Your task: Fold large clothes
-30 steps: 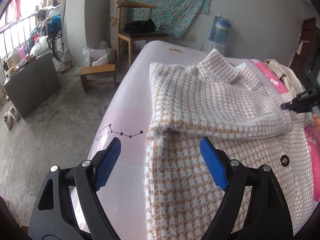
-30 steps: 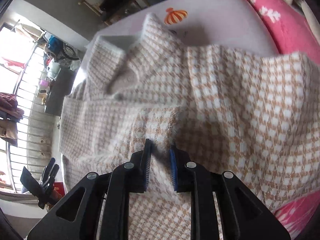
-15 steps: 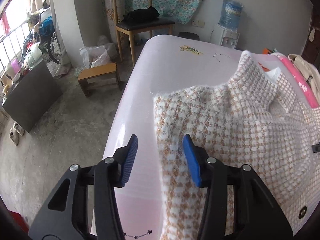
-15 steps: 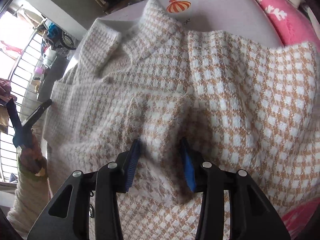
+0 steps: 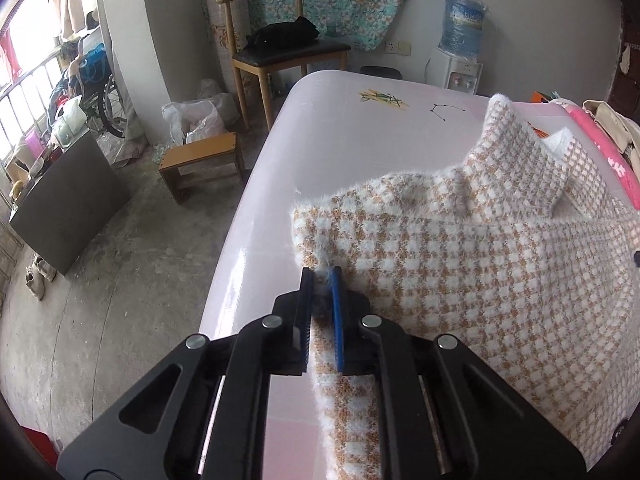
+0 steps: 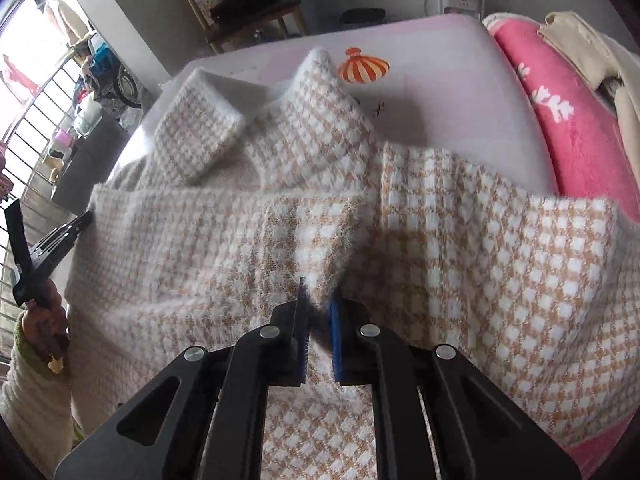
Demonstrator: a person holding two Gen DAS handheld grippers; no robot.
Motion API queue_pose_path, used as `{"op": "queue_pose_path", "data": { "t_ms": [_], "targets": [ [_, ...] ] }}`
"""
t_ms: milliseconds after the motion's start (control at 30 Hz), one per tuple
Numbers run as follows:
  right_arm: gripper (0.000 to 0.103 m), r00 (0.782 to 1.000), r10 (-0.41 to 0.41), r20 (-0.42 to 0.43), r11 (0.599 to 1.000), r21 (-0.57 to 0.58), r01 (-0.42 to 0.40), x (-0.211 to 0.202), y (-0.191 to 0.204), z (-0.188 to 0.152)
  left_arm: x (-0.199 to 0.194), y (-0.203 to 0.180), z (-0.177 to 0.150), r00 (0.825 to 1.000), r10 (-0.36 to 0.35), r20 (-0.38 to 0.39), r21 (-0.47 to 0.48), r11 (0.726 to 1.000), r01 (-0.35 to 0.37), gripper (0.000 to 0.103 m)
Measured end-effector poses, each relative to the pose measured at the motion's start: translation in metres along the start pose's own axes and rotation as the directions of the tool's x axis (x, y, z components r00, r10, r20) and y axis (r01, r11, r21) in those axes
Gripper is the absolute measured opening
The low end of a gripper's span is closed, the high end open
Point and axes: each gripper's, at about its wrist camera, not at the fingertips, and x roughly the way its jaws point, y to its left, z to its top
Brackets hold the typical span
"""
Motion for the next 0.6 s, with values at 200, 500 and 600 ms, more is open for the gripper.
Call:
{"op": "queue_pose_path", "data": {
  "t_ms": [200, 500, 600],
  "targets": [
    [0.009, 0.998, 0.053, 0.031, 0.996, 0.068, -0.056, -0.014, -0.009, -0.006, -0.013, 0.008, 0.002, 1.0, -0.017, 0.018, -0.014, 1.0, 0.018, 0.015],
    [0.02, 0.994, -0.11, 0.002, 0.993, 0.044, 0.11, -0.013, -0.005, -0.013, -0.062, 0.009, -0.008, 0.99, -0.136, 0.048, -0.037, 0.99, 0.138, 0.022],
    [0.028, 0.981, -0.177, 0.081, 0.984, 0.033, 0.175, -0.034, 0.005, -0.015, -0.075, -0.003, -0.017, 0.983, -0.181, 0.041, -0.009, 0.983, 0.182, 0.031]
  ]
}}
